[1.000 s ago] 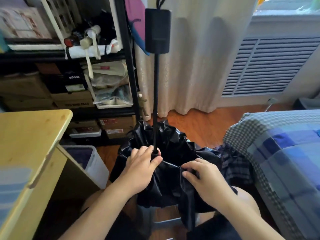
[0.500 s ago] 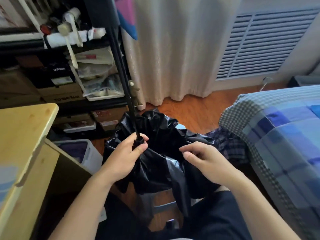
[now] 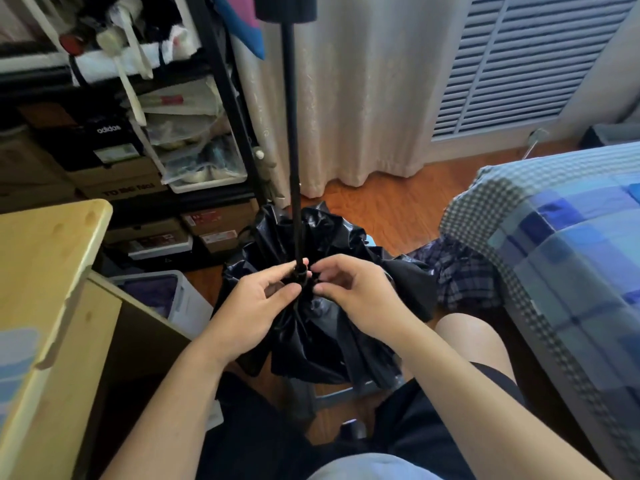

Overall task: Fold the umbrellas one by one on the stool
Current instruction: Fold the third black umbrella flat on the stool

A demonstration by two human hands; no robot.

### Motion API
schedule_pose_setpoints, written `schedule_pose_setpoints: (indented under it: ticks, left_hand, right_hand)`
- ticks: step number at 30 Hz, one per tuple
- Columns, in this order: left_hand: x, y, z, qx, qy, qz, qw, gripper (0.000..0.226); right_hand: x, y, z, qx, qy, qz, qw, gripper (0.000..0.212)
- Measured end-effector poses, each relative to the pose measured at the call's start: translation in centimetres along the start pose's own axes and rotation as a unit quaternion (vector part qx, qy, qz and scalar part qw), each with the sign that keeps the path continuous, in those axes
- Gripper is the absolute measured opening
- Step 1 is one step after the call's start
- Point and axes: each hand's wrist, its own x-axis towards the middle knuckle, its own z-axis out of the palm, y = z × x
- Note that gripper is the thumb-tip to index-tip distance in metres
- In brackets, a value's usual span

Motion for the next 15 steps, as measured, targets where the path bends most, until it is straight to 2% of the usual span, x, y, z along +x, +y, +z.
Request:
schedule_pose_setpoints:
  ticks: [6,8,11,14,15]
  left_hand:
    - [-0.6,0.6,0.1,-0.039,0.044,0.004,0.998,0.031]
    - [-1.1,1.0,0.9,0.002,0.072,0.021,0.997,0.032]
    - [-1.5,1.4,2.7,0.056,0.134,0.026,0.989,0.026]
    - [-1.1,1.1,3.6,0.056,0.170,-0.001,0.984,0.041]
    - [-0.8,1.0,3.5,0.052,0.176,0.000,0.983,0.039]
  right_hand:
    - [0.9,-0.8,1.1,-0.004,-0.031,0.013,0.999,0.042]
    - [1.0,-1.0,1.4,-0.009,-0.018,0.023,1.000,0.044]
    - [1.1,-1.7,1.8,-0.035,0.018,0.017,0.999,0.029]
    - [1.0,-2.4,2.7,-0.052,0.028,0.014,0.998,0.022]
    - [0.9,-2.6,2.8,-0.054,0.022,0.014,0.998,0.024]
